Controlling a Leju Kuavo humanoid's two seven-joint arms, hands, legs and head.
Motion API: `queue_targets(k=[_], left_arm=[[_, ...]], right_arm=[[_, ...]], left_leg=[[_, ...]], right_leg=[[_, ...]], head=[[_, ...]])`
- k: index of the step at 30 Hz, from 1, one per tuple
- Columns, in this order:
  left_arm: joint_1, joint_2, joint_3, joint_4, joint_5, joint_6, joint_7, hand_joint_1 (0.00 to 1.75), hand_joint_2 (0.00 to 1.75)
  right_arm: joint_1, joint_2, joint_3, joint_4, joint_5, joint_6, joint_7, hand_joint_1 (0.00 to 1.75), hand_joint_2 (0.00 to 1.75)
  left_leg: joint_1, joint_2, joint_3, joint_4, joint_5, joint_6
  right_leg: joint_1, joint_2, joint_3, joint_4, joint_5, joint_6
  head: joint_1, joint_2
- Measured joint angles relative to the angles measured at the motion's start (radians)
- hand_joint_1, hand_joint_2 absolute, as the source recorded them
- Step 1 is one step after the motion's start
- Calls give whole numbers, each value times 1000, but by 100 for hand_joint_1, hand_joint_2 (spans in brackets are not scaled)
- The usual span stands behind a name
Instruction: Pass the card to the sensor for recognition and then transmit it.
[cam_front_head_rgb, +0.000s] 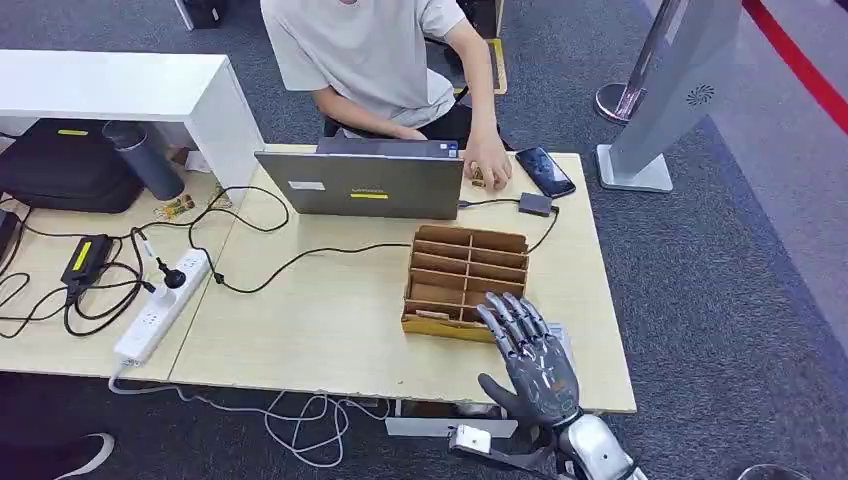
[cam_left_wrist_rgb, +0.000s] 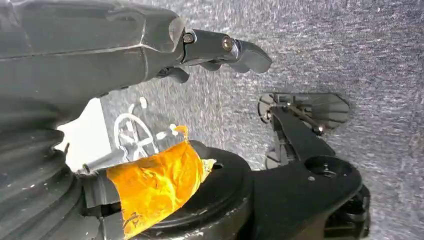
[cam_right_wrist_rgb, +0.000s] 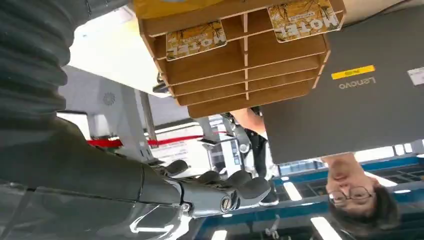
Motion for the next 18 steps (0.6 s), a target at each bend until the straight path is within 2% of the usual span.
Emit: queue_targets(k=[4, 18], left_arm=[[0, 0, 2, 0, -16, 0, 3, 0, 175], [0, 0, 25, 0, -18, -8, 11, 0, 175]], right_arm=[[-17, 18, -3, 50, 8, -6, 6, 0, 175], [-32, 93, -105, 191, 37, -7, -28, 0, 175]], left_leg=[[0, 0, 0, 0, 0, 0], [0, 0, 0, 0, 0, 0]], right_leg=[[0, 0, 0, 0, 0, 0], [0, 0, 0, 0, 0, 0]], head=[[0, 0], [0, 0]])
